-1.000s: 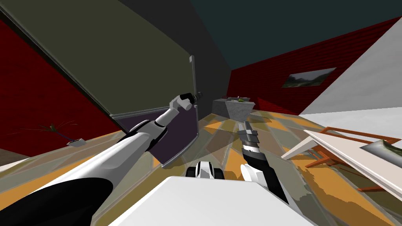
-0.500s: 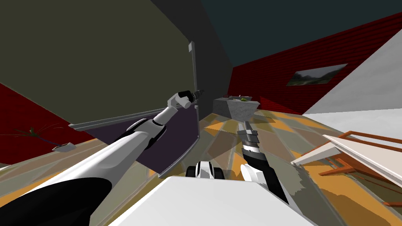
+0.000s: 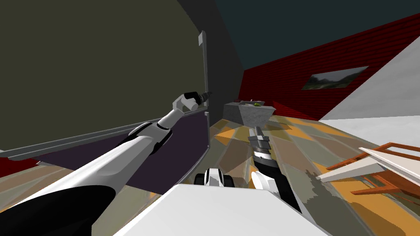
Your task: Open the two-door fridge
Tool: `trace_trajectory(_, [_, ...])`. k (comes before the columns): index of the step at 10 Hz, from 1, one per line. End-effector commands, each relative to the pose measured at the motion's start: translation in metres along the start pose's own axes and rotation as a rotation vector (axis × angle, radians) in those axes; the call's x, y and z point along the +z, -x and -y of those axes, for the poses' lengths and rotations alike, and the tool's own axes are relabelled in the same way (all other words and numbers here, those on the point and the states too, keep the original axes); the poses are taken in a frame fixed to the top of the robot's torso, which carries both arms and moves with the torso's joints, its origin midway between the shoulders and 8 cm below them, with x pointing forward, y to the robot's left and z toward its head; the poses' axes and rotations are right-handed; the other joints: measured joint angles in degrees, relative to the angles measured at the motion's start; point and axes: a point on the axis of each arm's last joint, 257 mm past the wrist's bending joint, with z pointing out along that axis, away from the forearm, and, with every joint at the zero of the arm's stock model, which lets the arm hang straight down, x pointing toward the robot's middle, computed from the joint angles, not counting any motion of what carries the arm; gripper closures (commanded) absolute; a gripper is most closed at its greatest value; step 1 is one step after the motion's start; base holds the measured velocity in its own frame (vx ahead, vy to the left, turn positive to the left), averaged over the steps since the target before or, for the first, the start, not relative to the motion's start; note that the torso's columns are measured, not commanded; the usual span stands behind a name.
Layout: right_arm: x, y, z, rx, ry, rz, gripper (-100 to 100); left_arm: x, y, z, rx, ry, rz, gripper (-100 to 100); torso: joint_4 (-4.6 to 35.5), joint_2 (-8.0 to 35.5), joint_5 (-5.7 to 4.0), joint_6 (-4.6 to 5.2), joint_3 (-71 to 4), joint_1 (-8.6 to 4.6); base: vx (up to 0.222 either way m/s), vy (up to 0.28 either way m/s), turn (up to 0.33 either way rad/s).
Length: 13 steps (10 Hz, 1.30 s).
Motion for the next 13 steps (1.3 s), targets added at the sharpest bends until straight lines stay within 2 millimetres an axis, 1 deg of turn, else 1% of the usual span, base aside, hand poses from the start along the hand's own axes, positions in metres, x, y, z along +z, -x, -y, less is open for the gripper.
trace_trajectory(1, [0.0, 0.0, 0.0, 0.0, 0.0, 0.0, 0, -0.002, 0.011, 0.003, 0.003, 0.005, 0.009, -100, 0.0, 0.0, 0.02, 0.0, 0.0, 0.06, 0.198, 0.083, -0.017])
trace_trajectory(3, [0.0, 0.0, 0.0, 0.0, 0.0, 0.0, 0, -0.003, 0.017, 0.003, 0.002, 0.01, 0.014, -100, 0.0, -0.1, 0.02, -0.01, -0.1, 0.06, 0.204, 0.081, -0.008])
trace_trajectory(4, [0.0, 0.0, 0.0, 0.0, 0.0, 0.0, 0, -0.003, 0.016, 0.003, 0.002, 0.008, 0.012, -100, 0.0, 0.0, 0.03, 0.0, 0.0, 0.07, 0.066, 0.038, -0.001])
trace_trajectory(5, [0.0, 0.0, 0.0, 0.0, 0.0, 0.0, 0, -0.005, 0.024, 0.008, 0.0, 0.011, 0.017, -100, 0.1, 0.3, -0.01, 0.01, 0.2, -0.07, 0.125, -0.042, -0.027])
trace_trajectory(6, [0.0, 0.0, 0.0, 0.0, 0.0, 0.0, 0, -0.004, 0.02, 0.006, 0.002, 0.009, 0.015, -100, 0.1, 0.2, -0.1, 0.01, 0.1, -0.29, 0.079, -0.028, 0.0])
trace_trajectory(7, [0.0, 0.0, 0.0, 0.0, 0.0, 0.0, 0, -0.004, 0.021, 0.006, 0.001, 0.01, 0.015, 100, 0.0, 0.2, -0.05, 0.01, 0.1, -0.11, 0.012, -0.004, 0.0])
trace_trajectory(8, [0.0, 0.0, 0.0, 0.0, 0.0, 0.0, 0, -0.005, 0.004, 0.035, -0.011, -0.045, -0.02, 100, 0.1, 0.2, 0.03, -0.01, 0.1, 0.1, -0.132, -0.007, -0.031])
trace_trajectory(9, [0.0, 0.0, 0.0, 0.001, 0.001, 0.0, 0, -0.006, -0.005, 0.049, -0.016, -0.073, -0.038, 100, 0.1, 0.5, -0.08, 0.23, 0.2, 0.04, -0.26, -0.005, -0.08])
trace_trajectory(10, [0.0, 0.0, 0.0, 0.001, 0.001, 0.0, 0, -0.008, -0.014, 0.063, -0.022, -0.1, -0.057, 100, 0.3, 0.6, -0.19, 0.28, 0.3, 0.19, -0.29, -0.032, -0.084])
trace_trajectory(13, [0.0, 0.0, 0.0, 0.001, 0.001, 0.0, 0, -0.016, -0.04, 0.105, -0.038, -0.181, -0.115, 100, 0.3, 0.3, 0.07, -0.05, 0.2, 0.23, -0.228, 0.013, -0.066])
